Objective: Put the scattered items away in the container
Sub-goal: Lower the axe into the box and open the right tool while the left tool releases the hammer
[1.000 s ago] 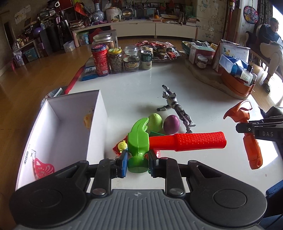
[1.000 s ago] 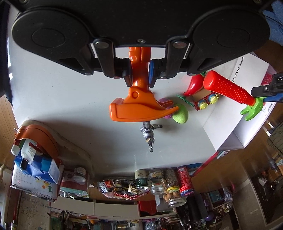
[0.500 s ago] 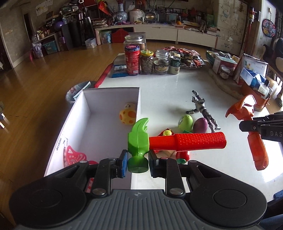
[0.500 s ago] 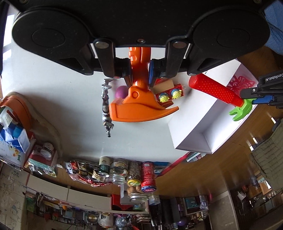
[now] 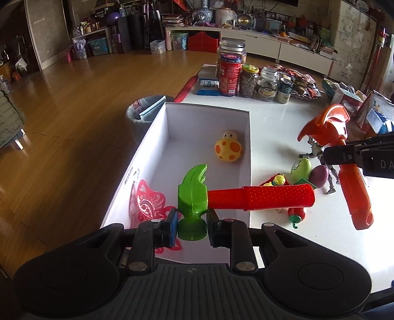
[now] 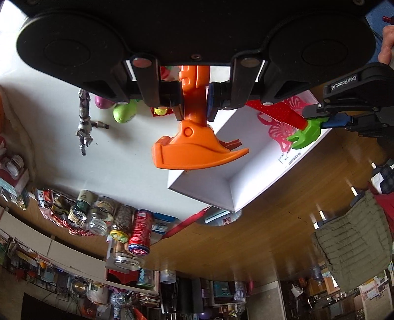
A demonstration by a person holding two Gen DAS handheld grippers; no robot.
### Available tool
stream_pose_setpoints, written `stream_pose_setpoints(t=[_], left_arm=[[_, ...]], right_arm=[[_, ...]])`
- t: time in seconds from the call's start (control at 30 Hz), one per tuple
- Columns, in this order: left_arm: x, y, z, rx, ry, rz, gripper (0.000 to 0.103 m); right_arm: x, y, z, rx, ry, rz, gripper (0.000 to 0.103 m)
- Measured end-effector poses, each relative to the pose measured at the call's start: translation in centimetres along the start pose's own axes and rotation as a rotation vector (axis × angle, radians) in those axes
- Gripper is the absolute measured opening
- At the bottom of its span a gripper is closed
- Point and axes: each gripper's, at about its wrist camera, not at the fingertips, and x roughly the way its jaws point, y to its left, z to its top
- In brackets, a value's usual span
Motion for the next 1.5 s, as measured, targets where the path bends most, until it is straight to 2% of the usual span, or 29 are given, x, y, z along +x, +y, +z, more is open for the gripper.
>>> stream_pose_setpoints(t=[0.37,0.67,0.93,1.13,1.3,1.5], left_arm=[[1.2,2.5,-0.4,-0.035,0.017,0.018,0.024],[2.5,3.6,-0.2,-0.045,0.028,0.019,0.024],[4.3,4.4,0.5,-0.062,0.044,0.023,0.024],[6.2,4.4,1.1,-0.073,0.063,0.021,0.024],[7.0,4.2,1.0,-0.065,0.08,0.013,0.024],[7.7,3.8,1.3,-0.064,0.088,0.016,0.024]], right_arm=[[3.5,4.0,4.5,-0.023,0.01,0.064,0.018],[9.5,5.8,7.4,0.023,0.082,0.077,0.018],[15.3,5.9,6.7,0.042,0.171,0.059,0.018],[17.3,5.4,5.5,0.045,0.211,0.069,0.018],[17.8,4.9,5.5,0.058,0.202,0.075,0.019],[17.3,4.0,5.6,0.091,0.155,0.078,0.033]])
